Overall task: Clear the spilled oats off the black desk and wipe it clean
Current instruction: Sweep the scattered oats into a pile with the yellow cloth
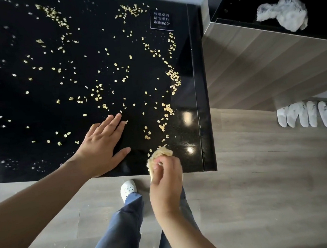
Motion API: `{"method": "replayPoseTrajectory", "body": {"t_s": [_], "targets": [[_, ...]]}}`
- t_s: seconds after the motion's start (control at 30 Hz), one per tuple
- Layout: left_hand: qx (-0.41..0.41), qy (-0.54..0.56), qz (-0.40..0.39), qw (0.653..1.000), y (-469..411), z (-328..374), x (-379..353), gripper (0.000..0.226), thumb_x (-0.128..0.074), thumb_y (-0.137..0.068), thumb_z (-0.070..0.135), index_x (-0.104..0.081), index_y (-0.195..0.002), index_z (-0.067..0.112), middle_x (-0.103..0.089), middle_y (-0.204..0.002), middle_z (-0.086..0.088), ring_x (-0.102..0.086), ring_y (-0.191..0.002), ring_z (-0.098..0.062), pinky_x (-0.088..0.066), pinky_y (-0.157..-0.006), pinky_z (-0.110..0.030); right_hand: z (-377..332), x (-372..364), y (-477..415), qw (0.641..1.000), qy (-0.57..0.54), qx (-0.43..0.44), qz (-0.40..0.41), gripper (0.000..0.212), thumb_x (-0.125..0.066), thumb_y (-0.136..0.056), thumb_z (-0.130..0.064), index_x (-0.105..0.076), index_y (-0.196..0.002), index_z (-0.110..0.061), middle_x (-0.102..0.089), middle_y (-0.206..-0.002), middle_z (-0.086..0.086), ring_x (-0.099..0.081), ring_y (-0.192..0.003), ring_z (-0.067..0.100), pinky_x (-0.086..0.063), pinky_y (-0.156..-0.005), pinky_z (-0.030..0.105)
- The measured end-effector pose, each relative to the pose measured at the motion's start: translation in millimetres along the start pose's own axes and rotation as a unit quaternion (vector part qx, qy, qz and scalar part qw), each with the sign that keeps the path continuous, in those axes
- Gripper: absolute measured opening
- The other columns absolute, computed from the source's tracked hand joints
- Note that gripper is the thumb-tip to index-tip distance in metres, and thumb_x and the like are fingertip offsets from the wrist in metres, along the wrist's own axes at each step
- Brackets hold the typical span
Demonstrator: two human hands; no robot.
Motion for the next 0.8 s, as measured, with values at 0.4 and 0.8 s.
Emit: {"method": "replayPoseTrajectory", "body": {"t_s": [0.4,0.8], "targets": [[-0.028,-0.019,0.007,0.999,7,-7,-3,0.088,-0.022,-0.082,0.068,-0.020,-0.153,0.016,-0.005,-0.161,0.000,-0.004,-0.148,-0.015,-0.004,-0.118,-0.034,31,33,-101,0.997,0.068,0.004,0.037,0.017,-0.059,-0.085,0.003,-0.063,-0.099,-0.006,-0.059,-0.103,0.009,-0.057,-0.095,0.025,-0.039,-0.076,0.020],[-0.017,-0.033,0.004,0.999,7,-9,-4,0.085,-0.033,-0.080,0.065,-0.033,-0.148,0.014,-0.020,-0.159,-0.002,-0.018,-0.146,-0.019,-0.021,-0.116,-0.040,-16,17,-90,0.994,-0.038,0.052,-0.089,0.012,-0.061,-0.087,-0.003,-0.066,-0.094,-0.012,-0.056,-0.100,-0.006,-0.054,-0.092,0.002,-0.038,-0.076,0.003]]}}
Point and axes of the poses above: each hand's wrist, its own y-axis away from the middle knuckle, its own x-axis out of the back of the hand, z = x × y, the point moved 4 cm from there along -y, towards the middle knuckle
